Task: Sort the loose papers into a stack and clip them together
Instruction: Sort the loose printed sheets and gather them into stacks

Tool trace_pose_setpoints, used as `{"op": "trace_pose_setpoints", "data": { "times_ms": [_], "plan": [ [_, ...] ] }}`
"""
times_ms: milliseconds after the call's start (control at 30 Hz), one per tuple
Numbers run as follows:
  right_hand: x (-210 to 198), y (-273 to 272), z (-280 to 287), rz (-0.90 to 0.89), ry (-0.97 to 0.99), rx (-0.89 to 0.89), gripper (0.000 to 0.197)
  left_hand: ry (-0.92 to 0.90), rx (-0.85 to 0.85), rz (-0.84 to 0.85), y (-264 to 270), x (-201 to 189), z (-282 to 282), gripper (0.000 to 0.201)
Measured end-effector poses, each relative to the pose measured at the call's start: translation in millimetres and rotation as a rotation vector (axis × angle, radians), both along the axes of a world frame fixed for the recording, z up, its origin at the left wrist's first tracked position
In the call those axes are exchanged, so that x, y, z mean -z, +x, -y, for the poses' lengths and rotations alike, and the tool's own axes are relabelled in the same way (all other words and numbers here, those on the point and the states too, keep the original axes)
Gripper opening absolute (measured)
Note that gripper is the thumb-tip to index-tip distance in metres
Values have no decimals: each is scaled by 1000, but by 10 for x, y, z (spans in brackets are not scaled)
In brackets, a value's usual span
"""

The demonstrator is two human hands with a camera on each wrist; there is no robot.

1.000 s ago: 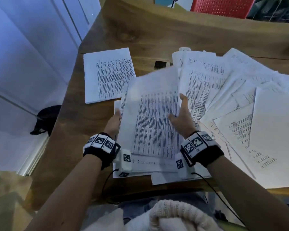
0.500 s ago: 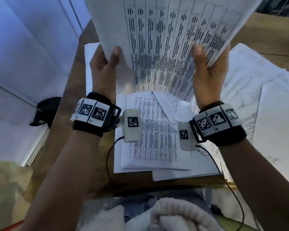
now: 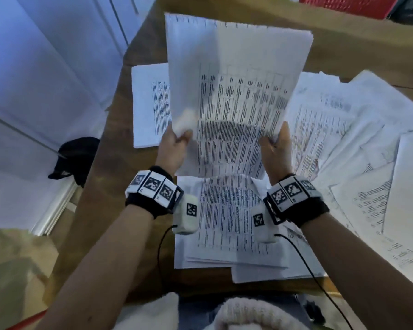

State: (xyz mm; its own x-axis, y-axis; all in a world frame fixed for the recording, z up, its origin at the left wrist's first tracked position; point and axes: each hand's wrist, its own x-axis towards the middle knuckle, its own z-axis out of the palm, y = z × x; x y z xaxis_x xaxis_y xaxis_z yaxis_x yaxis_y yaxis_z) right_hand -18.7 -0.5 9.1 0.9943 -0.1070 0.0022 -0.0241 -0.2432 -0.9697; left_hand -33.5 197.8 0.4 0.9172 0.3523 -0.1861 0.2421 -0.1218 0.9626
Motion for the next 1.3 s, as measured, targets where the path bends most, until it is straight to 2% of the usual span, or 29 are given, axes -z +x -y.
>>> {"op": "trace_pose_setpoints", "data": {
  "times_ms": [100,267,367,400,500,733,833,967,1067,1167,1233,1300],
  "plan": [
    [87,210,-192,-94,-82,-97,21,77,-134,-4,265,-49,-308,39],
    [111,601,-562,-196,-268,-276,21,235,-301,-109,702,-188,-765,34],
    [193,905,-716,-238,-348,-261,15,297,-313,-227,872,-173,-957,2],
    [233,995,-761,-257,-362,-239,14,321,-289,-277,909,-139,-1004,3],
    [324,1155,-878,-303,-482,-221,16,352,-181,-416,943,5,-1082,44],
    [545,1173,-1041,-316,-765,-303,38,604,-94,-717,798,212,-955,41],
    [555,1177,-1034,-347,-840,-354,27,621,-102,-719,742,235,-847,48],
    [487,1164,-902,-318,-785,-419,31,574,-131,-696,686,184,-761,65],
    [341,984,-681,-228,-699,-409,44,601,-180,-550,527,132,-585,63],
    [207,651,-410,-224,-668,-382,42,583,-180,-372,294,160,-329,55],
    [200,403,-273,-239,-698,-382,43,537,-165,-436,136,207,-170,66],
    [219,185,-152,-273,-805,-386,51,523,-152,-613,-25,248,-8,88]
  ]
}}
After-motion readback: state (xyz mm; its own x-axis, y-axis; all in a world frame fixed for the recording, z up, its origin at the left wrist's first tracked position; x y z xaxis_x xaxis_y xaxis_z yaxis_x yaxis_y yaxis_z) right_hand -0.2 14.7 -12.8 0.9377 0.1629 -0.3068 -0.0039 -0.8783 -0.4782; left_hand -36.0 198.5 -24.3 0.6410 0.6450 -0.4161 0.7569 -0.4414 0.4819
